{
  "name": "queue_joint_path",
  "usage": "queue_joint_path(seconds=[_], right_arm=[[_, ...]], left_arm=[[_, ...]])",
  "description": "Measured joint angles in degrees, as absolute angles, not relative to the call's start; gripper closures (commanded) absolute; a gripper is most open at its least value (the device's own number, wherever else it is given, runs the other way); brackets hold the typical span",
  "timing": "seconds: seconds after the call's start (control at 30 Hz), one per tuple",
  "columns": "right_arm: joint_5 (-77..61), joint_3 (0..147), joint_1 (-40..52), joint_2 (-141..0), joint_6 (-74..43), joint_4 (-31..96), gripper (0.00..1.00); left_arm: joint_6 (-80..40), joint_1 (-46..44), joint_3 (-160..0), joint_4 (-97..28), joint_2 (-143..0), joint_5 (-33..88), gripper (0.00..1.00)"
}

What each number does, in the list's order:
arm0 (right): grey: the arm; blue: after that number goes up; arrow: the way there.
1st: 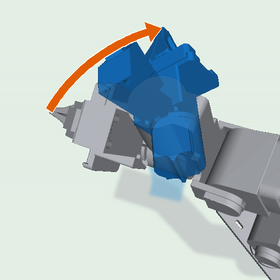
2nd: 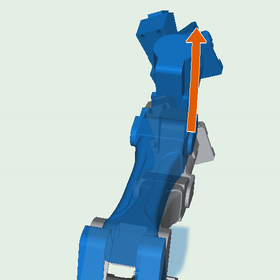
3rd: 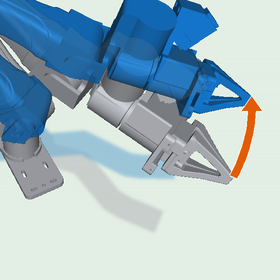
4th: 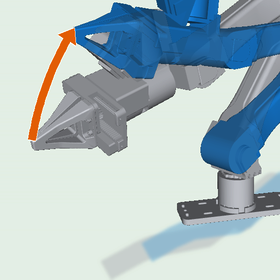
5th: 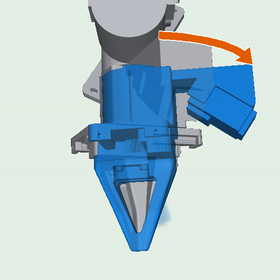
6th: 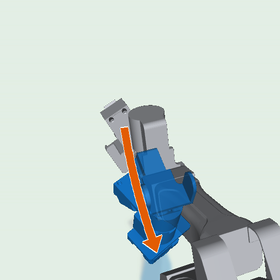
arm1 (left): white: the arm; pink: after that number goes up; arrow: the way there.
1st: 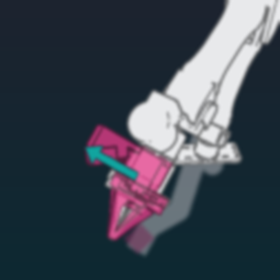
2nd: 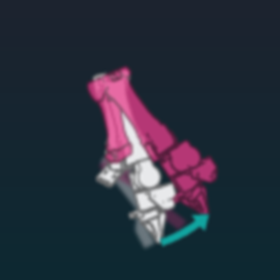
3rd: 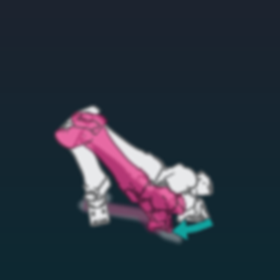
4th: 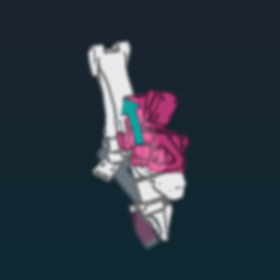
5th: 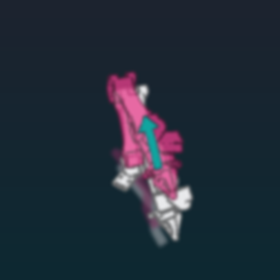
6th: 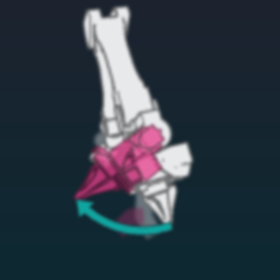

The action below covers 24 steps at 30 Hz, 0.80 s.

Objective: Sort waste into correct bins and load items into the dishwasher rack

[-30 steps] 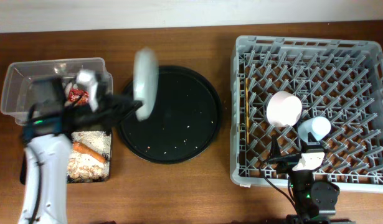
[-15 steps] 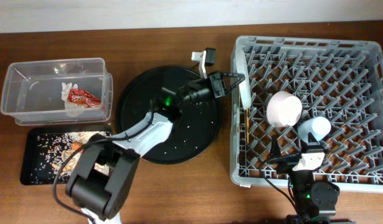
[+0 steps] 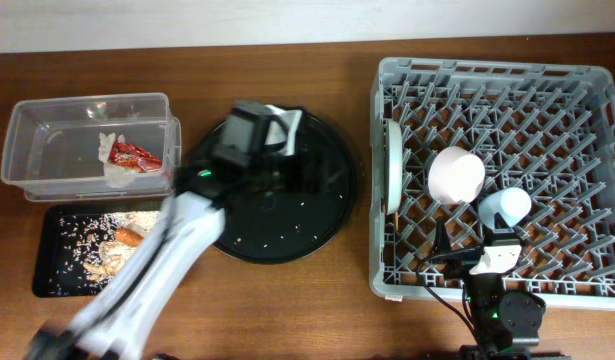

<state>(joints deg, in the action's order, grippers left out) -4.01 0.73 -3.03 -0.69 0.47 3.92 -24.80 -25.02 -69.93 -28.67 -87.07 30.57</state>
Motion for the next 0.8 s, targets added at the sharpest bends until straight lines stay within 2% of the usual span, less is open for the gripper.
queue_joint_path(seconds=[0.17,0.37,0.43,0.57,0.8], right_arm=[[-4.03,0.73,-3.03,-0.71,0.49,3.99,0.02],[-4.03,0.73,-3.03,-0.69,0.51,3.97,0.02],[-4.03,0.73,-3.03,-0.69,0.49,3.95,0.02],[-4.01,0.73,-3.03,-0.69,0.51,3.97,0.02],[-4.03,0.73,-3.03,-0.64,0.51,3.88,0.02]], left_arm=[[-17.65,-23.0,-71.75,-43.13,-64.01,14.28,0.01],[-4.86,-22.85,-71.81,-54.24,-49.17,-7.64,0.01],[-3.57,-20.18,-68.88,-51.13,-46.39,-9.89,0.01],[-2.2,-12.19,-47.46,-34.35,-32.25,-6.81,0.01],[1.41,-11.75,-17.34,-22.74,-4.47,-3.16,0.01]])
